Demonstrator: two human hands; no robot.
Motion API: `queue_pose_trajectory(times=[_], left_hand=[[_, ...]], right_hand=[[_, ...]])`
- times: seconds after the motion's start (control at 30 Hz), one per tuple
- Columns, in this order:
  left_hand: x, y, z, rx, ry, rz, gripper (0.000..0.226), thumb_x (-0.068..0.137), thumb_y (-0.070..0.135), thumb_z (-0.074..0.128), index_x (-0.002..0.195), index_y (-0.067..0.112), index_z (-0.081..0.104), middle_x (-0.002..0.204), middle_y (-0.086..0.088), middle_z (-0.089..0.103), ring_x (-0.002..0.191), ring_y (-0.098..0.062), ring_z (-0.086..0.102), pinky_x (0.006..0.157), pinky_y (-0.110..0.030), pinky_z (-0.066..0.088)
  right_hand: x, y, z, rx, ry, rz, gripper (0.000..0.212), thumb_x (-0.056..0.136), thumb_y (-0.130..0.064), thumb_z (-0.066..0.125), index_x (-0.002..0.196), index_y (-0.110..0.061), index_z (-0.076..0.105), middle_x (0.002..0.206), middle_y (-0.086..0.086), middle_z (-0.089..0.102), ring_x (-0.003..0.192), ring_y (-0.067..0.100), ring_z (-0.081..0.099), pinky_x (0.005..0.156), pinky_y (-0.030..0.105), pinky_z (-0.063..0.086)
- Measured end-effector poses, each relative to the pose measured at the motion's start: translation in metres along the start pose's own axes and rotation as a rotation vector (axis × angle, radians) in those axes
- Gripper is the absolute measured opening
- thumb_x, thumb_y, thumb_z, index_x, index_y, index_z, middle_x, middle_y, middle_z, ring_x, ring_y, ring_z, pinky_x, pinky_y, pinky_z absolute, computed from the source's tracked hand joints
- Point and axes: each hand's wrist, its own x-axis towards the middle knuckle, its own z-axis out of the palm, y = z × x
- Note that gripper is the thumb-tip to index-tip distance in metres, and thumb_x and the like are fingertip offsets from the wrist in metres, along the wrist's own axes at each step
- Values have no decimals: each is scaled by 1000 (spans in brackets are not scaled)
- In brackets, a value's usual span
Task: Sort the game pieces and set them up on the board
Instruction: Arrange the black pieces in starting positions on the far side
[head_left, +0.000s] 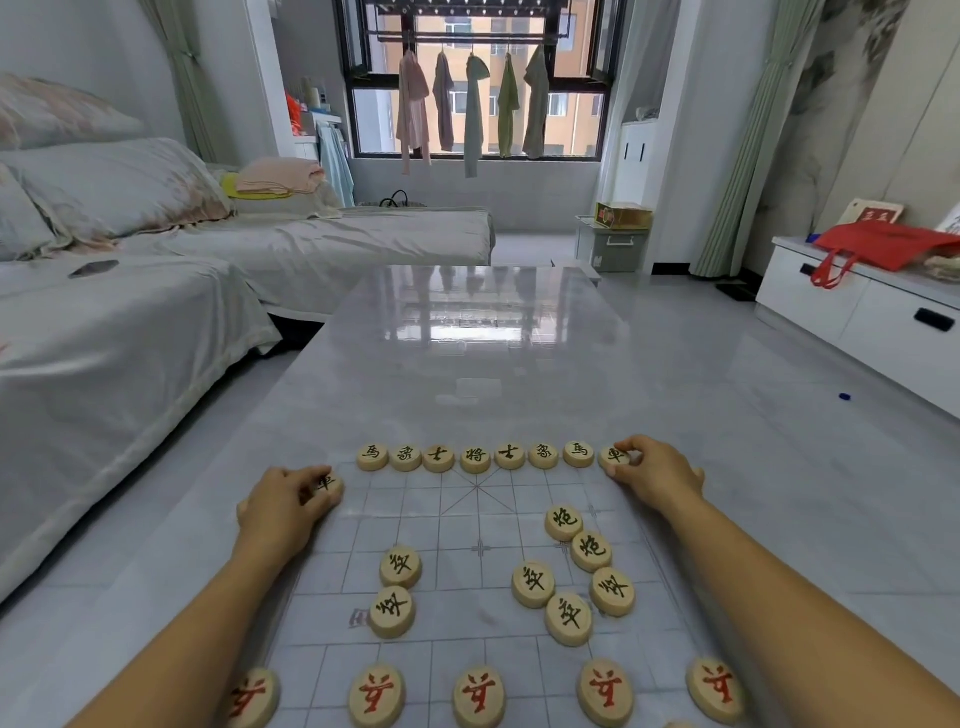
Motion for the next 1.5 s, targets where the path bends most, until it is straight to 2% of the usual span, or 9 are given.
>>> queue_pose_trajectory(times=[0.2,0.3,0.4,0.7,1.03,1.37,1.5], left_hand=[[5,0,4,-46,47,7,43,82,29,67,122,13,58,100,-9,53,97,-29,56,92,-43,44],[8,4,3,-77,55,-32,42,79,29,71,112,8,56,100,-7,55,92,-26,56,90,-44,45],[18,6,2,-80,37,-47,37,78,31,71,107,11,60,105,-10,60,94,-27,58,91,-44,46],[32,7,8,-72,104,-59,38,83,34,65,117,17,62,109,-11,57,101,-27,57,93,-39,40],[40,8,10,-65,129,-61,38,83,37,64,118,21,62,111,-10,58,104,-27,56,90,-35,35],[42,1,11,-59,118,-27,39,84,35,64,120,24,60,105,-9,57,101,-26,56,91,-39,38],[43,0,11,-80,109,-25,44,83,34,65,125,23,56,105,-10,57,101,-27,55,92,-40,38]], right_hand=[[2,8,7,55,48,-45,37,84,-44,59,119,-30,57,118,5,60,116,27,49,88,37,31],[1,11,10,19,97,-74,37,85,-44,57,120,-29,57,115,6,61,115,27,48,88,37,33],[0,12,13,-3,132,-91,38,85,-44,57,119,-28,58,113,8,62,114,28,50,90,39,34],[2,11,15,-17,148,-103,40,85,-47,56,119,-27,58,111,9,62,111,31,51,90,41,35],[5,13,16,-31,128,-105,44,84,-50,55,122,-28,56,111,10,60,110,33,52,90,42,36],[0,9,14,-6,120,-106,44,84,-48,57,123,-27,56,101,5,57,111,30,50,91,41,34],[-1,8,13,18,120,-105,46,84,-45,59,126,-26,54,93,-1,51,112,28,50,91,40,34]])
